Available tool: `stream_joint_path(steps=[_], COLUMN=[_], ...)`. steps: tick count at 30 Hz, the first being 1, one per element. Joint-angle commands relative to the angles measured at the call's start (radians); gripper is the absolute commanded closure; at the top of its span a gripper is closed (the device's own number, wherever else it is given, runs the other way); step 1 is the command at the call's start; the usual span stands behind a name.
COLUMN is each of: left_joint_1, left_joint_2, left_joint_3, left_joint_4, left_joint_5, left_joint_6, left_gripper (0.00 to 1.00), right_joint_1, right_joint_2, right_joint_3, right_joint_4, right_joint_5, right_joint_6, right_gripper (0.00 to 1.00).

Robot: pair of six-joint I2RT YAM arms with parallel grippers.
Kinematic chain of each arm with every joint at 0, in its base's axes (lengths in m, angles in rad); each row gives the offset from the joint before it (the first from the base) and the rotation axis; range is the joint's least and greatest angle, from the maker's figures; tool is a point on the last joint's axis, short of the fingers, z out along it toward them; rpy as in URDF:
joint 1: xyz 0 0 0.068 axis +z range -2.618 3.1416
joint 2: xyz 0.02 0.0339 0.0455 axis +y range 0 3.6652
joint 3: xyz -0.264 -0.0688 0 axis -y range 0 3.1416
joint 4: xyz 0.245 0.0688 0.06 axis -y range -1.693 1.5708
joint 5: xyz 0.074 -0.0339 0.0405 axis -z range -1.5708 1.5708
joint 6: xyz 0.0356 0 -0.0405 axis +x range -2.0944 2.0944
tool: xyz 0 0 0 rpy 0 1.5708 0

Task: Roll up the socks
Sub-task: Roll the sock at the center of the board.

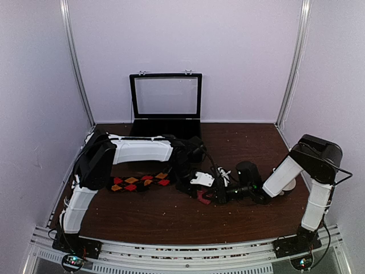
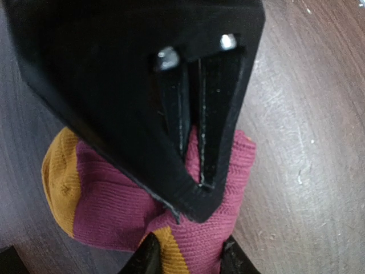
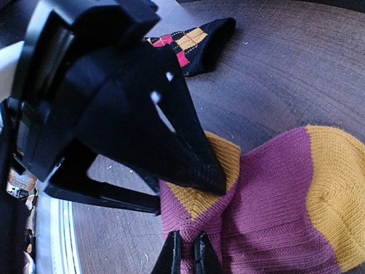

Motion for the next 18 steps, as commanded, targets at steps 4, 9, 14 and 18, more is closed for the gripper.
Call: stream_joint_path(steps=[4, 9, 14, 18], left_joint_1=[-0.006, -0.005, 0.002, 0.017], left_joint_2=[0.065, 0.11, 0.137, 0.147], left_joint_3=[0.064, 0.144, 0.171, 0.178], left_joint_4=[-0.1, -0.226, -0.317, -0.381], left_joint_5=[-0.005, 0.057, 0.098, 0.127], left_joint_6=[0.011, 0.017, 0.013, -0.027], left_gripper=[0.79, 0.9, 0.94, 0.95], right_joint_1=[-0.011, 0.024, 0.066, 0.087], right_joint_2=[0.05, -0.012, -0.069, -0.123], right_joint_3=[-0.065, -0.095, -0.151, -0.191], right_joint_4=[-0.214, -0.191, -0.097, -0.071], right_joint_5=[0.084, 0.124, 0.173, 0.214], right_joint_6=[-0.015, -0.081, -0.113, -0.146], right_gripper=[0.92, 0.78, 0.75, 0.72])
